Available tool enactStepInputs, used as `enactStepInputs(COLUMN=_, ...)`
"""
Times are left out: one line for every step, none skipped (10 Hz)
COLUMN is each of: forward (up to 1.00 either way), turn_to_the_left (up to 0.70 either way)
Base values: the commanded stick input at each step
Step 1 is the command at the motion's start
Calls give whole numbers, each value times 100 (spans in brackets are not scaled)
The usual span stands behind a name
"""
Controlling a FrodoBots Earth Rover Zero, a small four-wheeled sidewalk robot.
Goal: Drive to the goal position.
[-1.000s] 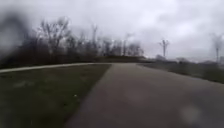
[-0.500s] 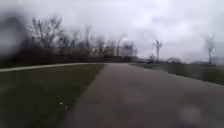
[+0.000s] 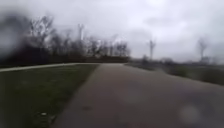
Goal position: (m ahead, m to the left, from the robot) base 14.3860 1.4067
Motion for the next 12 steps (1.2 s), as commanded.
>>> enactStepInputs(forward=70, turn_to_the_left=0)
enactStepInputs(forward=70, turn_to_the_left=0)
enactStepInputs(forward=70, turn_to_the_left=0)
enactStepInputs(forward=70, turn_to_the_left=0)
enactStepInputs(forward=70, turn_to_the_left=0)
enactStepInputs(forward=70, turn_to_the_left=0)
enactStepInputs(forward=70, turn_to_the_left=-14)
enactStepInputs(forward=70, turn_to_the_left=-35)
enactStepInputs(forward=70, turn_to_the_left=-35)
enactStepInputs(forward=70, turn_to_the_left=-35)
enactStepInputs(forward=70, turn_to_the_left=-35)
enactStepInputs(forward=70, turn_to_the_left=-28)
